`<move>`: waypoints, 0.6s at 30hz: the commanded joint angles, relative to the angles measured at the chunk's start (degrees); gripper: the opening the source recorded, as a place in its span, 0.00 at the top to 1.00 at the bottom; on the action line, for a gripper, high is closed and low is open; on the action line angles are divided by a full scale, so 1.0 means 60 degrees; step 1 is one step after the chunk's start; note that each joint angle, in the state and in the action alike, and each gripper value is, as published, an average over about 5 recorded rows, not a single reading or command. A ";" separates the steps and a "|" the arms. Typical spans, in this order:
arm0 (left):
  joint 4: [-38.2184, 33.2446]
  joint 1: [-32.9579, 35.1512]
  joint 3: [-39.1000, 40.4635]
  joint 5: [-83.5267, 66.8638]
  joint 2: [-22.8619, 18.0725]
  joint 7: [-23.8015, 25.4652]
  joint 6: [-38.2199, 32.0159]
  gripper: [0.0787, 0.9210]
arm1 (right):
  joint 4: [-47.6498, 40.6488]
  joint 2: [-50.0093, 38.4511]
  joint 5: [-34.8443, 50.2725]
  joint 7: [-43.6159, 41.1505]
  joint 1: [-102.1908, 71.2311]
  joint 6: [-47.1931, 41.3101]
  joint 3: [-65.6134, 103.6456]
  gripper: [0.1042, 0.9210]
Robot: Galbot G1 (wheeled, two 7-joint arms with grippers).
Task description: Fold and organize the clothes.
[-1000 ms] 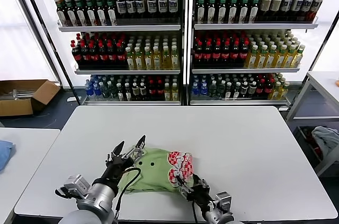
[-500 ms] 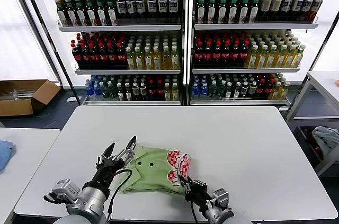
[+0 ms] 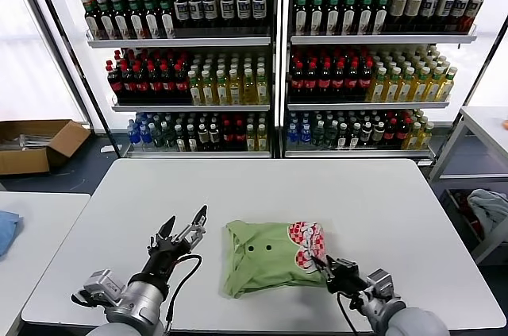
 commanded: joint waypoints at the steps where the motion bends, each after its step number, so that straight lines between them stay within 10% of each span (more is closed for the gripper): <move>1: -0.0002 0.0058 0.0018 0.0020 -0.0038 0.0043 -0.0002 0.12 | 0.0648 -0.0496 -0.0268 -0.0055 -0.0584 0.0285 0.1325 0.76; 18: -0.0051 0.0456 -0.0117 0.0295 -0.0179 0.0420 -0.0153 0.12 | -0.0068 0.1689 -0.1111 0.1971 0.1398 0.0684 -0.2348 0.17</move>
